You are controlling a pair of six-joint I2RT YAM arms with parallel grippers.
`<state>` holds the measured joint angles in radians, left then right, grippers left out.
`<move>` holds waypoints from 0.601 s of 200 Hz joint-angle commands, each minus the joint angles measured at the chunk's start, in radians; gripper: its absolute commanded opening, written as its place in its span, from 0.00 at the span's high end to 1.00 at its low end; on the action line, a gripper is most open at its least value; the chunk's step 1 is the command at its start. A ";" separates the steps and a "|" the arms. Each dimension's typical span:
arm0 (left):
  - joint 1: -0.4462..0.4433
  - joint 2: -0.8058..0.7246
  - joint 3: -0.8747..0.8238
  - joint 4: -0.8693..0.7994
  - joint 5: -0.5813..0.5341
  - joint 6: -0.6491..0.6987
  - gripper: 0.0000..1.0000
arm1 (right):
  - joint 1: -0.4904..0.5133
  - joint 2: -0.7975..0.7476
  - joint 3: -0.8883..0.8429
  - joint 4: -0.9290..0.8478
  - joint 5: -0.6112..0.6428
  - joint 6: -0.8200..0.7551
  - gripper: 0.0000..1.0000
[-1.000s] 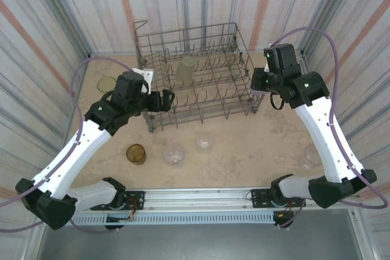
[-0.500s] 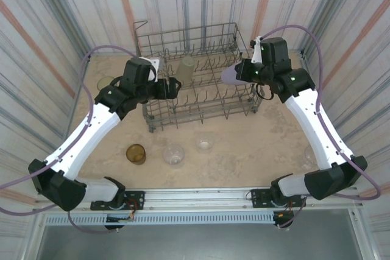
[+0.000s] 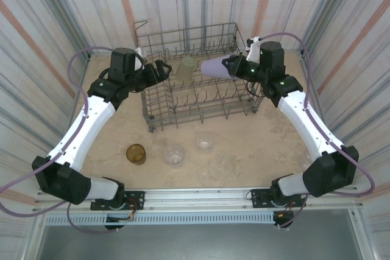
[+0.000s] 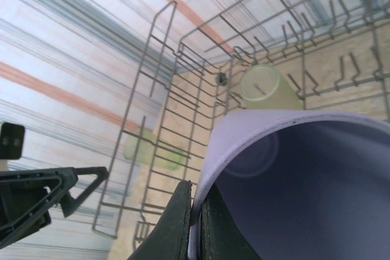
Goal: Load the cups into the dish rack
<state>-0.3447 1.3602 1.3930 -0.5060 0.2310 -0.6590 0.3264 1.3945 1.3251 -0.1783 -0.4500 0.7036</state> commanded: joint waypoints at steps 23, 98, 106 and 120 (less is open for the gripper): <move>0.035 0.069 0.087 0.063 0.115 -0.159 0.01 | -0.005 0.052 -0.047 0.379 -0.143 0.142 1.00; 0.056 0.190 0.110 0.197 0.226 -0.399 0.01 | -0.018 0.154 -0.139 0.820 -0.255 0.356 1.00; 0.057 0.197 0.109 0.213 0.226 -0.414 0.01 | -0.018 0.171 -0.153 0.871 -0.253 0.392 1.00; 0.058 0.203 0.109 0.239 0.227 -0.444 0.01 | -0.019 0.195 -0.172 0.949 -0.257 0.439 1.00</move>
<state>-0.2966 1.5578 1.4666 -0.3340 0.4252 -1.0111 0.3141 1.5494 1.1824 0.5362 -0.6621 1.0176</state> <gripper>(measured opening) 0.986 0.063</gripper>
